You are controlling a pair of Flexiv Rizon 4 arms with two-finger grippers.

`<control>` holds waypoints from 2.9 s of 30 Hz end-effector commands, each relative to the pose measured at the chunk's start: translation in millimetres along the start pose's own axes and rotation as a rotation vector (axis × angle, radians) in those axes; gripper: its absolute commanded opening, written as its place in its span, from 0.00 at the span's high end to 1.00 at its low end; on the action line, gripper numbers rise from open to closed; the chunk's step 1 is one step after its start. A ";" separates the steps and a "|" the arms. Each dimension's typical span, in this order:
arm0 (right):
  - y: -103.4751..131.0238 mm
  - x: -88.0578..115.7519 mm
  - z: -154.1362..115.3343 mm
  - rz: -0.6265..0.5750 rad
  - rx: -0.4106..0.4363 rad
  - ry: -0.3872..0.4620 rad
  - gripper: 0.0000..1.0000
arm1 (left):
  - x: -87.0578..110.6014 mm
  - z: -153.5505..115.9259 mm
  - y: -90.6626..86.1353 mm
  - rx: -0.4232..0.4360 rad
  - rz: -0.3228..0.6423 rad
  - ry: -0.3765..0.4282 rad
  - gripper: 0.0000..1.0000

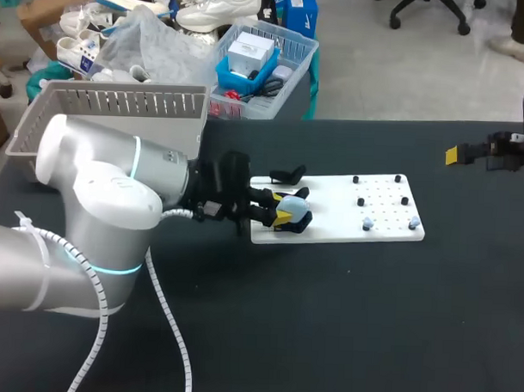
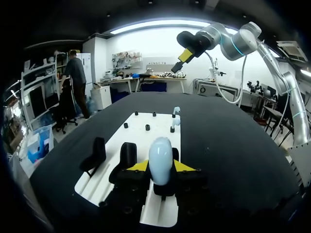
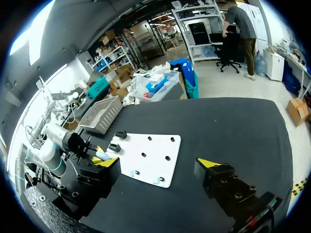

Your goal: Pick up each earbud case from the left stands, insert the matching earbuds, close the lid, and place the case in the box.

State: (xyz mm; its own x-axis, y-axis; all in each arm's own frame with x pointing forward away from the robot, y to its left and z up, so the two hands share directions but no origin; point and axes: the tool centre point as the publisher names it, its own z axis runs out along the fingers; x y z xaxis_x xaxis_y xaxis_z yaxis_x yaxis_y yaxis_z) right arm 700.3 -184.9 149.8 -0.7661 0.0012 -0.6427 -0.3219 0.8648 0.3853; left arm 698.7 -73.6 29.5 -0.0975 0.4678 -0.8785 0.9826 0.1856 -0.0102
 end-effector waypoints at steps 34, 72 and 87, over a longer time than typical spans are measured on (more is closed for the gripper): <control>41.1 4.6 30.4 -0.200 -0.204 0.119 0.00 | -102.2 -36.9 -61.3 -0.059 -0.023 -0.158 1.00; 131.9 51.3 48.8 -0.431 -0.489 0.177 0.00 | -124.7 13.5 -80.1 -0.103 0.008 -0.106 1.00; 130.7 45.6 54.7 -0.422 -0.477 0.173 0.00 | -121.6 12.1 -88.8 -0.078 0.023 -0.111 1.00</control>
State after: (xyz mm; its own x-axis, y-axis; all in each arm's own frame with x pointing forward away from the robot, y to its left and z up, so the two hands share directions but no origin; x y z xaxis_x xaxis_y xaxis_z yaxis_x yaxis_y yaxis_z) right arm 650.5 -46.1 135.9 -0.5860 -0.4053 -0.7016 -0.7947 0.4563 0.4002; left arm 627.6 -158.2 130.0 -0.0554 0.3779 -0.9242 0.9672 0.2500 0.0443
